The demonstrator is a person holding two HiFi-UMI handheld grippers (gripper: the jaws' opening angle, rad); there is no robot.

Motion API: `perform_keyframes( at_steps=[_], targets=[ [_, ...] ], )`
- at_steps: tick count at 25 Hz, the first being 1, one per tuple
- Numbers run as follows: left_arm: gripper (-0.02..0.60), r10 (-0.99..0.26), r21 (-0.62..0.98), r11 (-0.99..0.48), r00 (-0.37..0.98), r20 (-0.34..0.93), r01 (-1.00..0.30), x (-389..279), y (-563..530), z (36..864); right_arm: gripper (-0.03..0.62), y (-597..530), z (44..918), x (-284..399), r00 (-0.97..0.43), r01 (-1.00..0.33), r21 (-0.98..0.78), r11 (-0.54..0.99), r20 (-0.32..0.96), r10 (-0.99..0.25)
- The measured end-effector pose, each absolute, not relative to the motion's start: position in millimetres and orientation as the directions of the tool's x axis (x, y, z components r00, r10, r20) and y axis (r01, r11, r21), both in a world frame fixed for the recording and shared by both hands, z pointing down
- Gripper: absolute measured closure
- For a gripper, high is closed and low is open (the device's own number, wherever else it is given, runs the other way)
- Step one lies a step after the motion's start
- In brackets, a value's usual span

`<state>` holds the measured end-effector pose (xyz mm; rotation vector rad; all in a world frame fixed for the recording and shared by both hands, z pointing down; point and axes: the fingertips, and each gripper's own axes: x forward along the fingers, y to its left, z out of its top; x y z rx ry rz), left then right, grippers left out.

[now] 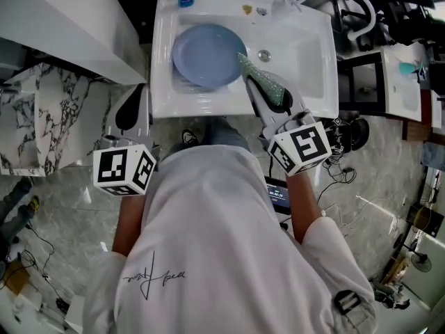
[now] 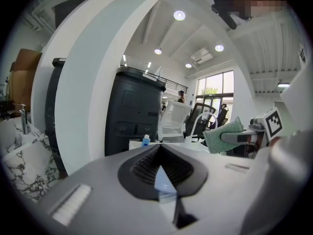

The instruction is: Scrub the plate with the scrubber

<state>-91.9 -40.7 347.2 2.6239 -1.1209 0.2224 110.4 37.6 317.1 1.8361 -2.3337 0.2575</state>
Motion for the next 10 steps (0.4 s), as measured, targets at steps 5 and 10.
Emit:
perform_keyframes(
  at_steps=[5, 10],
  targets=[
    [0.529, -0.684, 0.191, -0.66, 0.687, 0.247, -0.726, -92.6, -39.9, 348.3, 0.534, 38.7, 316.7, 110.0, -0.233, -0.972, -0.033, 0.232, 0.233, -0.944],
    [0.529, -0.687, 0.155, -0.667, 0.682, 0.252, -0.729, -92.3, -38.7, 347.5, 0.534, 38.7, 316.8, 109.4, -0.232, -0.972, -0.027, 0.232, 0.236, -0.944]
  ],
)
